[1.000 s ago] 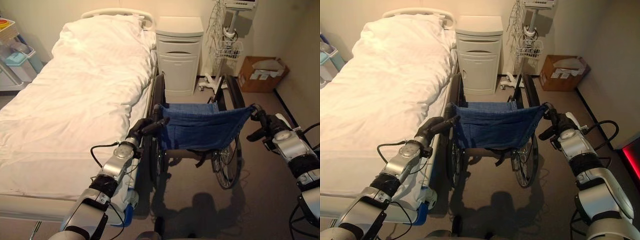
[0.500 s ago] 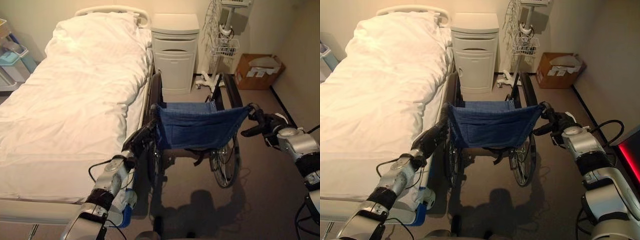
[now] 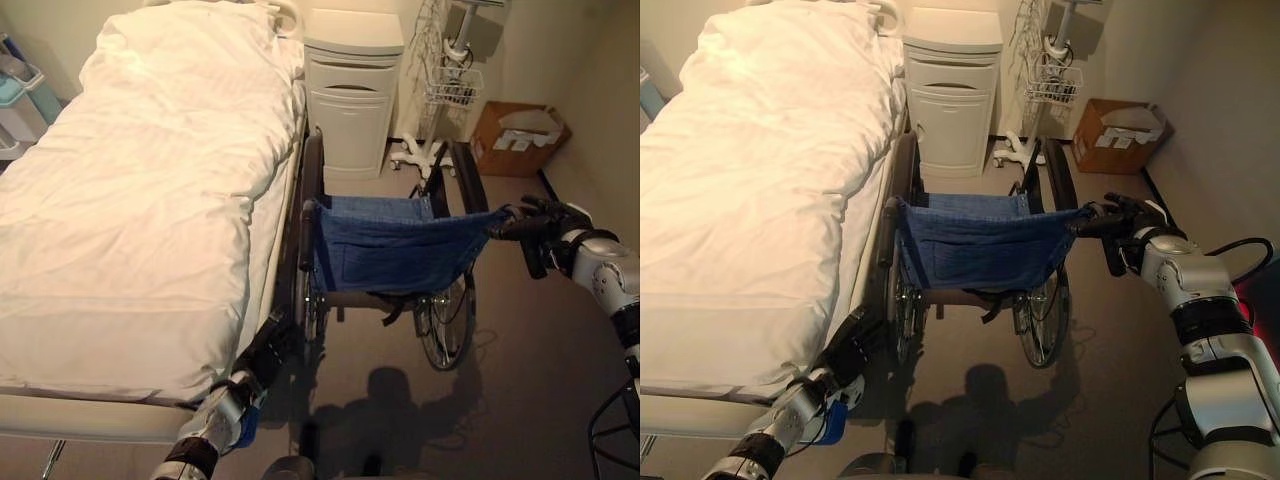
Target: Push the wheelchair next to the bed
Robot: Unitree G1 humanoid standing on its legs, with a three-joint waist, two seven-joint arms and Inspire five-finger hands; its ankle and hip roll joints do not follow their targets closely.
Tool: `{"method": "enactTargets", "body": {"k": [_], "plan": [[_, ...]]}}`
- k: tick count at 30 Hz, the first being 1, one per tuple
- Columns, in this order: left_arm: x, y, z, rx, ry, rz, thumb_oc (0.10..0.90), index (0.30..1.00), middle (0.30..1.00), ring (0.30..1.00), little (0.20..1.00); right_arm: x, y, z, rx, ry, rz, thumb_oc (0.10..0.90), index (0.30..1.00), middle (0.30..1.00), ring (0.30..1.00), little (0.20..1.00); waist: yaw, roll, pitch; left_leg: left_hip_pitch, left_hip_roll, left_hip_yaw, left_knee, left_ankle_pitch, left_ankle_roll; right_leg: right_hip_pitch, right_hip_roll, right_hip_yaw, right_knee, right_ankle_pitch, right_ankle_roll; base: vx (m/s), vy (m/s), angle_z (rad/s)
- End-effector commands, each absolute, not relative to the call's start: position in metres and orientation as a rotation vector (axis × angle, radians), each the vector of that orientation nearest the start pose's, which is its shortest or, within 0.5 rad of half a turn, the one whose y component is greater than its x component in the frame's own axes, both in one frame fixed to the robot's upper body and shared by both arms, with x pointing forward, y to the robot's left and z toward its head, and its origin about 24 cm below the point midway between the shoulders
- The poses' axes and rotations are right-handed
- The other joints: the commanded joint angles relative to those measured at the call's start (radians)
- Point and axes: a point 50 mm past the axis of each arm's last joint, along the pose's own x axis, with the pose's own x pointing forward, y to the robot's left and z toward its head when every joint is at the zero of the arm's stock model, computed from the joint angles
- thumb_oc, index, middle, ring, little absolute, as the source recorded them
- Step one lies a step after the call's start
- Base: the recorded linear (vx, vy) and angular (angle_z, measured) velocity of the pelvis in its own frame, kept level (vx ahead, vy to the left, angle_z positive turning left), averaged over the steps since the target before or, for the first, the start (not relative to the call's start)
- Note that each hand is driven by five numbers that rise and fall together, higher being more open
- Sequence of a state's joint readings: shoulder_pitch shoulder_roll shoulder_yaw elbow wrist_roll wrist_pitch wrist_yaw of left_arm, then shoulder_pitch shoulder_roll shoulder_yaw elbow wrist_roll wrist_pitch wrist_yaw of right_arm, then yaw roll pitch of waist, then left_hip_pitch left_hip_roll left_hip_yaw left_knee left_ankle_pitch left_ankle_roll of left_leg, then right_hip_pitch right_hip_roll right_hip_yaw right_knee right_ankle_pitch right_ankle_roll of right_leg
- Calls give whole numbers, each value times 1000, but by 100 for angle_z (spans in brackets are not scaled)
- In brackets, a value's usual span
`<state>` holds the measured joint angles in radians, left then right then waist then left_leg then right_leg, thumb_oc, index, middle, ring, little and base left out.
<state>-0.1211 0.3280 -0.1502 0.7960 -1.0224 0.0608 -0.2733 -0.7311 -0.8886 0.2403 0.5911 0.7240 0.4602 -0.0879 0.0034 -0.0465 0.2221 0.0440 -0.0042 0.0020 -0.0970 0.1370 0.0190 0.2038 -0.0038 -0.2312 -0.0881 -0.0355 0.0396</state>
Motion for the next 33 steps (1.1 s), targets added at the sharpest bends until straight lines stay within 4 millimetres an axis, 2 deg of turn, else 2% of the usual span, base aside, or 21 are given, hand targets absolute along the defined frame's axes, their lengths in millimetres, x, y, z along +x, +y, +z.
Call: {"method": "enactTargets", "body": {"k": [1,6,9,12,17,20,23,24,25,26,28,30,31,33], "plan": [[248,217,-54,-812,371,-32,800,900,900,900,900,351,-328,241,-121,-21,-293,800,900,900,900,900,49,-43,-119,83,-20,62,58,-167,-22,-83,-43,46,99,24,53,0,0,0],[243,222,-59,-892,350,21,800,900,900,900,900,343,-341,232,-95,12,-329,800,900,900,900,900,39,-48,-124,83,-20,65,54,-170,-20,-88,-40,55,97,23,52,-16,-7,0],[235,226,-65,-932,351,55,800,900,900,900,900,334,-355,219,-44,43,-359,800,900,900,900,900,33,-51,-125,83,-21,68,52,-173,-18,-90,-40,60,93,25,54,-34,-20,2],[223,229,-74,-966,376,54,800,900,900,900,900,319,-374,200,57,74,-396,800,900,900,900,900,23,-53,-126,84,-19,76,49,-177,-17,-94,-38,68,89,27,56,-26,-13,1],[203,226,-88,-924,458,18,800,900,900,900,900,293,-404,176,215,80,-475,800,900,900,900,900,6,-52,-123,84,-18,88,51,-186,-13,-105,-33,85,89,30,59,-43,-23,-3],[196,226,-91,-876,481,-20,800,900,900,900,900,272,-419,152,277,104,-521,800,900,900,900,900,-7,-49,-118,82,-19,97,54,-190,-9,-116,-27,101,94,33,61,-50,-19,-13],[187,222,-96,-785,523,-94,800,900,900,900,900,250,-429,118,358,143,-574,800,900,900,900,900,-15,-45,-110,75,-19,104,61,-195,-3,-131,-22,118,99,36,63,-54,-28,-14],[184,220,-97,-749,538,-121,800,900,900,900,900,243,-429,101,385,166,-582,800,900,900,900,900,-19,-42,-107,73,-20,107,63,-198,-1,-137,-20,123,102,37,64,-40,-22,-17],[183,220,-98,-739,542,-131,800,900,900,900,900,242,-429,98,387,171,-583,800,900,900,900,900,-18,-41,-107,73,-20,108,64,-198,0,-138,-20,124,103,37,65,-34,-15,-17],[181,219,-98,-706,545,-169,800,900,900,900,900,234,-428,79,425,199,-592,800,900,900,900,900,-20,-37,-105,70,-20,111,66,-200,2,-142,-17,130,105,38,65,-17,-8,-14],[180,217,-99,-679,549,-200,800,900,900,900,900,228,-427,68,449,223,-601,800,900,900,900,900,-20,-35,-106,69,-20,113,67,-202,4,-144,-15,134,106,37,65,-13,-8,-9],[179,213,-99,-596,551,-256,800,900,900,900,900,215,-423,41,542,245,-627,800,900,900,900,900,-20,-28,-106,66,-21,117,71,-206,9,-150,-14,137,111,35,65,-17,-7,-7],[179,213,-99,-588,551,-259,800,900,900,900,900,213,-423,38,550,249,-632,800,900,900,900,900,-19,-28,-106,65,-21,117,73,-207,9,-151,-14,137,112,34,65,0,0,0],[181,211,-98,-505,547,-291,800,900,900,900,900,208,-413,18,660,268,-622,800,900,900,900,900,-19,-23,-105,64,-22,118,74,-209,10,-154,-13,139,115,34,65,0,0,0]]}}
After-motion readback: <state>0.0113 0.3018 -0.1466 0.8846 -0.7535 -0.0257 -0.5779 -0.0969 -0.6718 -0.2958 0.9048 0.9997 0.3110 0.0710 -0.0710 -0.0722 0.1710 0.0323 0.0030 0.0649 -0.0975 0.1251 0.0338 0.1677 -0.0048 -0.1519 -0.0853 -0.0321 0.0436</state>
